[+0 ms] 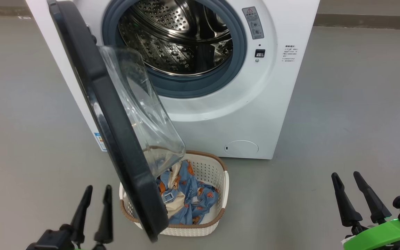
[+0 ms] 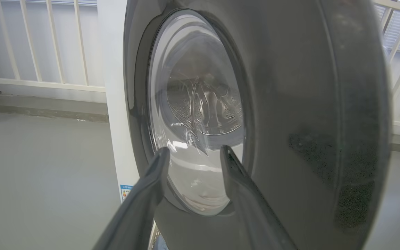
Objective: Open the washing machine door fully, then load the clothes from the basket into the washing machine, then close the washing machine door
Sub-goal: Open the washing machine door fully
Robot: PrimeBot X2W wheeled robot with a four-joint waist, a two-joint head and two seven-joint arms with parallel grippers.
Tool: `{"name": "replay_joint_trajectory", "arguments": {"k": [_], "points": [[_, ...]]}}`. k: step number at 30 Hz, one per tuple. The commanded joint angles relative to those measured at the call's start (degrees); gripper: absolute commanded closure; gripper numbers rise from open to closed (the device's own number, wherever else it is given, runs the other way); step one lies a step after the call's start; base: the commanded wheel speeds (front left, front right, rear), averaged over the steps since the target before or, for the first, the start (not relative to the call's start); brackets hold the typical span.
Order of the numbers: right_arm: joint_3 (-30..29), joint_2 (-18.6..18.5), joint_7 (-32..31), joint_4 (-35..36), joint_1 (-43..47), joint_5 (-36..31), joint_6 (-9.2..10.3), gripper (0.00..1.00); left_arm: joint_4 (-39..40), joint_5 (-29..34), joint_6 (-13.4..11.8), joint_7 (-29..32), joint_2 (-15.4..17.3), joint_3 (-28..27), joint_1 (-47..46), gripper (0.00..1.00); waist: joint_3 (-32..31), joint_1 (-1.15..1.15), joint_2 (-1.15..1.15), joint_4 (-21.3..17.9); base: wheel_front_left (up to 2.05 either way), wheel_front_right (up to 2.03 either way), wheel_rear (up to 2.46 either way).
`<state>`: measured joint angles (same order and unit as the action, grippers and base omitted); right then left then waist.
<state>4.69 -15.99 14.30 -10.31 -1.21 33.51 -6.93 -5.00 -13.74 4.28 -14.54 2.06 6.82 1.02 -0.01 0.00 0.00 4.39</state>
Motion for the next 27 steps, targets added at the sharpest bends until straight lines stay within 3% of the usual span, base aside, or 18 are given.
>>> {"name": "replay_joint_trajectory", "arguments": {"k": [1, 2, 9, 17, 27], "points": [[0.99, -0.83, 0.70, 1.21, -1.29, 0.37, -0.56, 0.00, 1.62, -0.16, -0.13, -0.46, 0.82, -2.22, -1.75, 0.73, 0.00, 0.00, 0.00, 0.00, 0.00, 0.00, 0.00], [1.03, -0.81, 0.70, 1.29, -1.32, 0.40, -0.56, 0.00, 1.73, -0.09, -0.07, -0.46, 0.82, -2.38, -1.81, 1.00, 0.01, 0.00, 0.00, -0.01, 0.00, 0.00, 0.00], [0.87, -0.85, 0.70, 1.37, -1.38, 0.69, -0.56, 0.00, 4.15, 0.36, -0.10, -0.46, 0.82, -3.48, -2.16, 1.00, 0.24, 0.00, 0.00, 0.07, 0.00, 0.00, 0.00], [0.81, -0.63, 0.70, 1.40, -1.23, 0.64, -0.56, 0.00, 12.79, 1.40, -0.81, -0.46, 0.82, -4.67, -3.03, 1.00, 0.18, 0.00, 0.00, 0.43, 0.00, 0.00, 0.00], [1.28, -0.52, 0.70, 1.34, -1.40, 0.82, -0.56, 0.00, 25.90, 4.66, -0.41, -0.46, 0.82, 1.47, -3.85, 1.00, 0.08, 0.00, 0.00, 0.72, 0.00, 0.00, 0.00]]}}
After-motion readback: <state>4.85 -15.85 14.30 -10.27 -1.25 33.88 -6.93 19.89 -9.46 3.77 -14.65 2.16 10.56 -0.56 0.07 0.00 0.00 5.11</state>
